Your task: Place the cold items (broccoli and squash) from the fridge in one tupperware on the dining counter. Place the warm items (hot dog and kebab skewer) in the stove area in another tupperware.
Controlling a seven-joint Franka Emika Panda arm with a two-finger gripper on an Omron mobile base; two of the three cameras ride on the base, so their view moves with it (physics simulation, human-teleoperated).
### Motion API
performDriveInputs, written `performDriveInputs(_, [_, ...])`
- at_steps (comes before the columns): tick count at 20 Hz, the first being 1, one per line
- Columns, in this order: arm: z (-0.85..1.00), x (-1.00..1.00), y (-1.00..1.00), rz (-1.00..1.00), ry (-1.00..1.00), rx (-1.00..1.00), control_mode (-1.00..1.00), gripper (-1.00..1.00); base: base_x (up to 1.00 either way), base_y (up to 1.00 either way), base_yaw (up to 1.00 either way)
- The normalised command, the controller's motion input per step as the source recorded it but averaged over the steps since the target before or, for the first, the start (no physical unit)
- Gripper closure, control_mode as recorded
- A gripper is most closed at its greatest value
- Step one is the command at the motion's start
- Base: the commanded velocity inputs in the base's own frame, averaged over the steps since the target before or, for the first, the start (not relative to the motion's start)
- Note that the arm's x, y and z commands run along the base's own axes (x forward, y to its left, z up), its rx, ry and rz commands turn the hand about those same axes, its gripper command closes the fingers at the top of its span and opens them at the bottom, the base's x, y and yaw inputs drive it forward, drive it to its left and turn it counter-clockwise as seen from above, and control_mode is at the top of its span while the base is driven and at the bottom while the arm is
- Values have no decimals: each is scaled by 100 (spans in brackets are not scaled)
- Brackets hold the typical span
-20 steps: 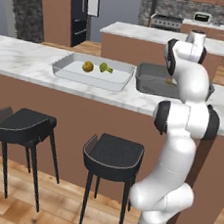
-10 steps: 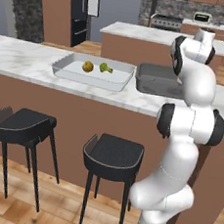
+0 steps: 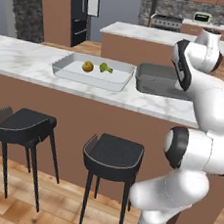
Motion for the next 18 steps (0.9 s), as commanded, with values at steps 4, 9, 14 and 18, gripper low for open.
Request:
performDriveInputs(4, [24, -97, 42, -20, 0, 12, -100, -100, 0, 0, 0])
performDriveInputs(9, [17, -100, 9, -27, 0, 24, -100, -100, 0, 0, 0])
performDriveInputs(14, [2, -100, 0, -30, 0, 22, -100, -100, 0, 0, 0])
performDriveInputs(18, [0, -100, 0, -27, 0, 8, -100, -100, 0, 0, 0])
